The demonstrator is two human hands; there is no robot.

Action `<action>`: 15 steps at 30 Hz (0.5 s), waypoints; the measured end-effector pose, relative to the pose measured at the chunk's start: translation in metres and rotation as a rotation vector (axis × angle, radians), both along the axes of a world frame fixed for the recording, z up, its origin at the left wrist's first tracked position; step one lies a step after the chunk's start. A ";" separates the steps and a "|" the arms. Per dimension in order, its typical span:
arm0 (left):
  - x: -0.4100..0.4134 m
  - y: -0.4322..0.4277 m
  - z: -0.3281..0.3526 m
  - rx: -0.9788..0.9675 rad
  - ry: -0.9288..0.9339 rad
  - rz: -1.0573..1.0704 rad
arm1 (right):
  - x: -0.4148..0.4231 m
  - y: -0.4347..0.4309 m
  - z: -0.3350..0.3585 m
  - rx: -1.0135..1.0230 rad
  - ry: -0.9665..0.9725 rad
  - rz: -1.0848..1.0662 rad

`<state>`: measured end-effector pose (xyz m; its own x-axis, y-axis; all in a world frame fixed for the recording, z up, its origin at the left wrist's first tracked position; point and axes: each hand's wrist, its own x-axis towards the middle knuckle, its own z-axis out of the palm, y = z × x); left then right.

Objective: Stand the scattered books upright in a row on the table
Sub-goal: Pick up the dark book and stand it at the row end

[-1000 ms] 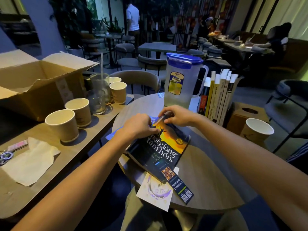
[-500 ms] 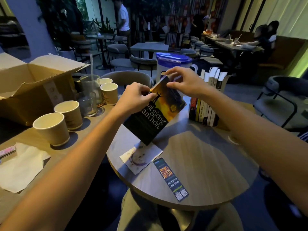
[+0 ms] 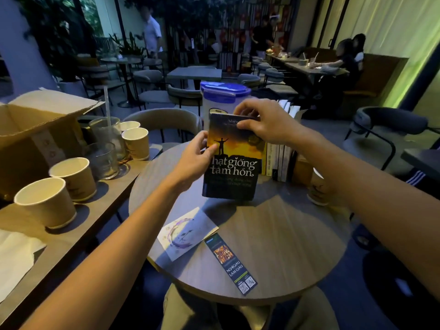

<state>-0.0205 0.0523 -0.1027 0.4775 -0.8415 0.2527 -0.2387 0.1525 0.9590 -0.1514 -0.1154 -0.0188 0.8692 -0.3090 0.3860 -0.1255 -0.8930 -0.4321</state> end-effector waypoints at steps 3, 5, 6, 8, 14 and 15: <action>-0.004 -0.004 -0.012 0.011 -0.016 -0.060 | -0.006 0.000 -0.011 -0.033 0.023 0.011; -0.001 -0.004 -0.017 0.007 -0.069 -0.060 | -0.010 0.000 -0.013 -0.041 0.022 0.020; 0.001 -0.004 -0.018 0.016 -0.105 -0.052 | -0.012 0.000 -0.012 -0.041 0.033 0.019; 0.006 -0.003 -0.019 0.069 -0.186 -0.035 | -0.016 0.000 -0.010 -0.024 0.093 0.010; 0.009 -0.003 -0.022 0.098 -0.282 0.000 | -0.025 -0.008 -0.016 0.046 0.142 -0.067; 0.007 -0.005 -0.020 0.077 -0.277 -0.004 | -0.027 -0.008 -0.013 0.053 0.124 -0.074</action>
<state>-0.0131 0.0477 -0.1226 0.3957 -0.8652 0.3080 -0.4927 0.0830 0.8662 -0.1782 -0.1235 -0.0323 0.8834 -0.3908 0.2587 -0.2454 -0.8559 -0.4552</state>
